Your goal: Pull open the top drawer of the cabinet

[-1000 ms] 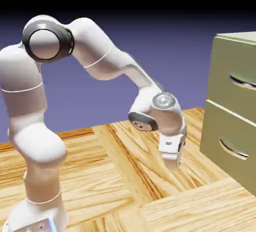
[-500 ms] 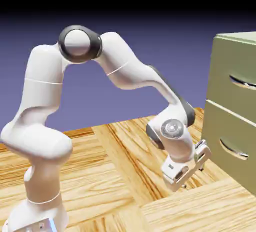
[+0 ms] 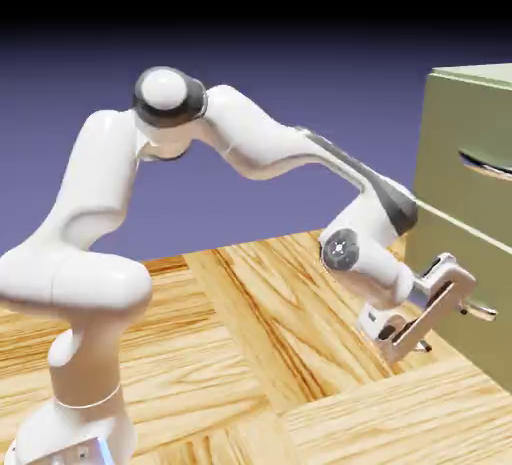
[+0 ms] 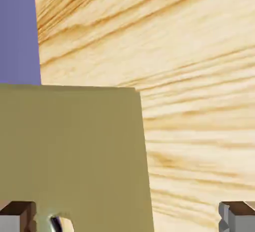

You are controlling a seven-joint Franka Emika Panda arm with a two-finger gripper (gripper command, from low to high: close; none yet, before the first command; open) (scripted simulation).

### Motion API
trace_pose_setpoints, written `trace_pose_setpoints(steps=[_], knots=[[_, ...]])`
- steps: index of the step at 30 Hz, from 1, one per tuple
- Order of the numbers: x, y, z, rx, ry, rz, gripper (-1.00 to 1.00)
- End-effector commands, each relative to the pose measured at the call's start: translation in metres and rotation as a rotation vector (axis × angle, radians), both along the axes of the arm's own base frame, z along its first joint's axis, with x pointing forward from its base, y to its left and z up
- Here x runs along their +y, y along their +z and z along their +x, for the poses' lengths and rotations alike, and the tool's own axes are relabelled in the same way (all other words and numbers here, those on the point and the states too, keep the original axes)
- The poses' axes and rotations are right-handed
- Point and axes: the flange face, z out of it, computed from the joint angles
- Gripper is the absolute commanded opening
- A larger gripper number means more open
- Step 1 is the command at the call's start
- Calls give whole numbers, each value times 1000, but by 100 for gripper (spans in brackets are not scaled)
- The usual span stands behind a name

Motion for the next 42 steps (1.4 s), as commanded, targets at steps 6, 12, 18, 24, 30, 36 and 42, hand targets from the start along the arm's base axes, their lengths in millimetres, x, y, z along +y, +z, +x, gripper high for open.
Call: trace_pose_setpoints(steps=[6,12,18,24,30,36,42], knots=[[34,63,35,-265,16,-39,0],[100,139,64,-559,113,-61,0],[112,151,103,-601,133,-64,0],[112,150,99,-600,133,-62,-100],[112,150,43,-600,133,-62,-100],[112,150,-19,-600,133,-62,-100],[112,150,-87,-600,133,-62,-100]])
